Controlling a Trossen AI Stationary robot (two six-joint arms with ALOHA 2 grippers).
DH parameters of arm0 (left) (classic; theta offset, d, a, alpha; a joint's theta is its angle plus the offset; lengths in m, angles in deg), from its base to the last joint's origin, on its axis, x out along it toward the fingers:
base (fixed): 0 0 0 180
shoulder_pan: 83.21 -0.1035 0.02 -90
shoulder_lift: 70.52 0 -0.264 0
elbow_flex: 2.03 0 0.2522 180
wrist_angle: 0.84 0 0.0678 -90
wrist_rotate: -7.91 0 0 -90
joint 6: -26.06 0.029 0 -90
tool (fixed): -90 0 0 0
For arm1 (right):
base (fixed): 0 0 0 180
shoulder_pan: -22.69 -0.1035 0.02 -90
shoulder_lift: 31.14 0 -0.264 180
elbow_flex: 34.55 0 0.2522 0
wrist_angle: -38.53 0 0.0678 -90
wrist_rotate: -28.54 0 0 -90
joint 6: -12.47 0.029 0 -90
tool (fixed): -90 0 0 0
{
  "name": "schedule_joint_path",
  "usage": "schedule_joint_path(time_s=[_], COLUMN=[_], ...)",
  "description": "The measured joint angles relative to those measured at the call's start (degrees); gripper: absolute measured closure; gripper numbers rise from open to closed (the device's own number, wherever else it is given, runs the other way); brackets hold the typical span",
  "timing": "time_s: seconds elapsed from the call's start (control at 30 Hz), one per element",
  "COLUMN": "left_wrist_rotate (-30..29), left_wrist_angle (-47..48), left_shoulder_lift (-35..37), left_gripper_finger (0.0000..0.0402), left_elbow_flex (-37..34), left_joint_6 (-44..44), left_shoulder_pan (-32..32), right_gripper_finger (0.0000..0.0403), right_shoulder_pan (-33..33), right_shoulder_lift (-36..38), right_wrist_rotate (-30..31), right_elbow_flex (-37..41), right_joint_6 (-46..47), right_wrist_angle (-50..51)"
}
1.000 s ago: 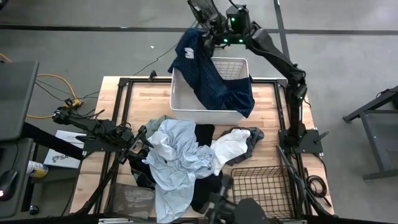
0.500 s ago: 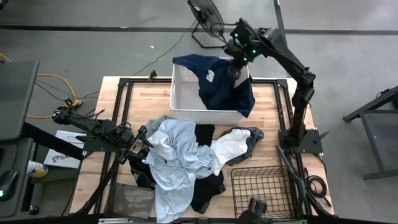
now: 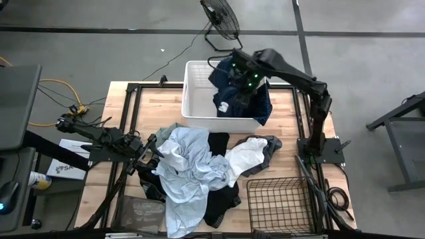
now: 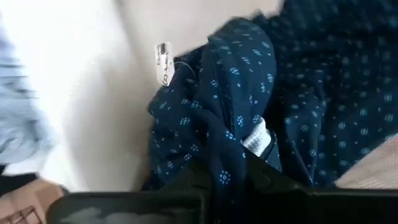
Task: Pick & Place Cloths
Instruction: Put the dark blue polo shirt into the white laundry bin
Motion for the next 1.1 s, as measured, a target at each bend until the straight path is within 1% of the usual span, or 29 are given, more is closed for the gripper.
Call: schedule_joint_path(time_s=[0.13,0.27,0.4,0.6,0.73,0.8,0.93,1.1], left_wrist_rotate=[0.02,0.02,0.02,0.02,0.02,0.02,0.01,0.02], left_wrist_angle=[0.00,0.00,-0.01,-0.02,-0.01,-0.02,0.00,-0.01], left_shoulder_lift=[0.00,0.00,-0.01,-0.01,0.00,0.00,-0.01,0.00], left_gripper_finger=[0.0128,0.0128,0.0128,0.0128,0.0128,0.0128,0.0128,0.0128], left_elbow_flex=[0.00,0.00,0.00,0.00,0.00,0.00,0.00,0.00], left_joint_6=[0.01,0.00,0.02,0.00,0.01,0.00,0.02,0.02], left_shoulder_pan=[0.01,0.02,0.00,0.01,0.01,0.00,0.00,0.00], right_gripper_finger=[0.0386,0.0386,0.0386,0.0374,0.0344,0.0323,0.0269,0.0202], right_shoulder_pan=[1.21,2.13,2.78,3.21,3.19,3.38,3.52,3.61], right_shoulder_lift=[-0.02,-0.02,-0.02,0.00,0.55,1.27,2.77,5.50], right_wrist_rotate=[-0.22,-0.26,-1.59,-2.03,-0.21,-0.15,-1.68,-1.33], right_elbow_flex=[7.12,12.21,14.94,15.47,15.47,15.47,15.47,15.47], right_joint_6=[5.11,8.68,11.02,14.53,18.46,18.66,18.89,22.13], right_wrist_angle=[-4.16,-9.56,-14.52,-17.32,-16.36,-14.99,-14.03,-11.08])
